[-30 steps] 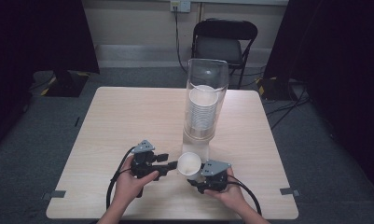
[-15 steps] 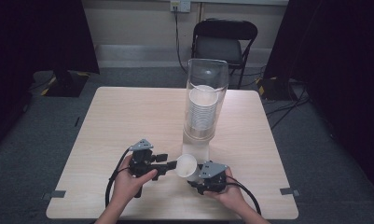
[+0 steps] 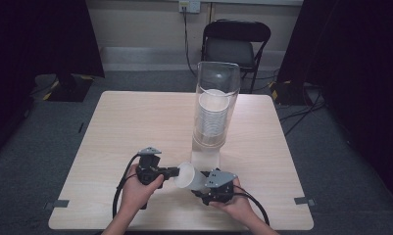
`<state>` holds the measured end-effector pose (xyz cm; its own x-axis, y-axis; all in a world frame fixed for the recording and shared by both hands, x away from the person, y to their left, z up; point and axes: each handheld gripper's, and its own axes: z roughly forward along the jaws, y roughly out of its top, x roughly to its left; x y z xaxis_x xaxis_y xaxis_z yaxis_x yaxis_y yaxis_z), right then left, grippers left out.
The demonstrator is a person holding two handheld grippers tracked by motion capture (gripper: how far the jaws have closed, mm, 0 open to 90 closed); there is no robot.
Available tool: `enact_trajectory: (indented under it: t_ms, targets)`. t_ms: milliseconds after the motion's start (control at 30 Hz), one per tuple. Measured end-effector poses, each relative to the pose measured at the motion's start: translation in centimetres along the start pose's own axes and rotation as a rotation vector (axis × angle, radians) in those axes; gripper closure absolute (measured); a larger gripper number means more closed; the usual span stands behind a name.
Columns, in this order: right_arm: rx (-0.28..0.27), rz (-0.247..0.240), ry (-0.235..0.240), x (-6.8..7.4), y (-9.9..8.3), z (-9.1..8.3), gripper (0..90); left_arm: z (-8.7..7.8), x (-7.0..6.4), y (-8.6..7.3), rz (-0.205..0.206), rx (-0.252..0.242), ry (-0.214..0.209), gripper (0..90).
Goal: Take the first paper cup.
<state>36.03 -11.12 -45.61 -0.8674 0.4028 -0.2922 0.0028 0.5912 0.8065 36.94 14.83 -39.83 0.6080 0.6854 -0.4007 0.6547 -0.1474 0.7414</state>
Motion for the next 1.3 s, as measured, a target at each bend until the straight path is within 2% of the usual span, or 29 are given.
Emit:
enact_trajectory:
  t_ms: [100, 133, 200, 300, 367, 467, 500, 567, 800, 833, 900, 967, 1067, 1100, 1133, 1167, 1200, 1233, 1267, 1300]
  targets:
    - [-0.001, 0.020, -0.025, -0.1, 0.0, 0.0, 23.5, -0.4, 0.4, 0.0, -0.009, 0.005, 0.030, 88.1]
    - [0.001, 0.031, -0.025, -0.2, 0.0, 0.0, 22.9, -0.6, 0.7, 0.0, -0.025, 0.001, 0.028, 88.2]
    - [0.007, 0.045, -0.056, -0.4, -0.1, -0.2, 20.6, -1.1, 1.3, 0.1, -0.059, -0.004, 0.034, 88.3]
    - [0.004, 0.069, -0.080, -0.7, -0.2, -0.5, 20.9, -1.7, 2.1, 0.1, -0.061, 0.008, 0.064, 88.3]
    - [0.002, 0.074, -0.078, -0.7, -0.2, -0.5, 21.0, -2.1, 2.5, 0.1, -0.075, 0.003, 0.078, 88.3]
    - [0.001, 0.078, -0.089, -0.9, -0.2, -0.7, 21.1, -2.7, 3.3, 0.3, -0.097, -0.012, 0.124, 88.2]
    - [-0.003, 0.089, -0.092, -1.0, -0.3, -0.8, 21.2, -2.8, 3.5, 0.4, -0.101, -0.015, 0.145, 88.1]
    - [-0.010, 0.118, -0.106, -1.5, -0.4, -1.2, 21.4, -3.1, 4.3, 0.7, -0.121, -0.025, 0.161, 88.0]
    - [-0.020, 0.155, -0.127, -2.2, -0.7, -1.7, 21.5, -3.4, 4.7, 1.0, -0.128, -0.037, 0.205, 87.7]
    - [-0.014, 0.161, -0.128, -2.3, -0.8, -1.7, 21.4, -3.4, 4.8, 1.0, -0.123, -0.041, 0.199, 87.2]
    - [-0.009, 0.165, -0.133, -2.5, -1.0, -1.8, 21.6, -3.3, 4.9, 0.8, -0.112, -0.062, 0.218, 74.3]
    - [-0.010, 0.177, -0.135, -2.5, -1.1, -1.8, 21.6, -3.4, 4.9, 0.6, -0.096, -0.079, 0.198, 66.7]
    - [-0.009, 0.178, -0.144, -2.7, -1.2, -2.1, 21.7, -3.8, 5.0, 0.1, -0.039, -0.148, 0.162, 51.0]
    - [-0.006, 0.183, -0.149, -2.8, -1.3, -2.2, 21.7, -4.1, 5.0, -0.3, -0.009, -0.186, 0.128, 43.8]
    - [-0.006, 0.183, -0.149, -2.8, -1.3, -2.2, 21.7, -4.1, 5.0, -0.3, -0.009, -0.186, 0.128, 39.9]
    - [-0.002, 0.192, -0.152, -3.0, -1.4, -2.4, 21.7, -4.6, 5.1, -0.9, 0.043, -0.218, 0.119, 37.6]
    - [-0.002, 0.192, -0.152, -3.0, -1.4, -2.4, 21.7, -4.6, 5.1, -0.9, 0.043, -0.218, 0.119, 37.3]
    - [0.002, 0.207, -0.155, -3.3, -1.6, -2.5, 21.5, -4.9, 5.4, -1.7, 0.081, -0.207, 0.132, 36.7]
    - [0.006, 0.217, -0.157, -3.4, -1.6, -2.6, 21.4, -4.8, 5.6, -2.2, 0.101, -0.203, 0.138, 35.3]
    - [0.002, 0.223, -0.153, -3.5, -1.6, -2.6, 21.3, -4.8, 5.6, -2.2, 0.101, -0.203, 0.138, 34.3]
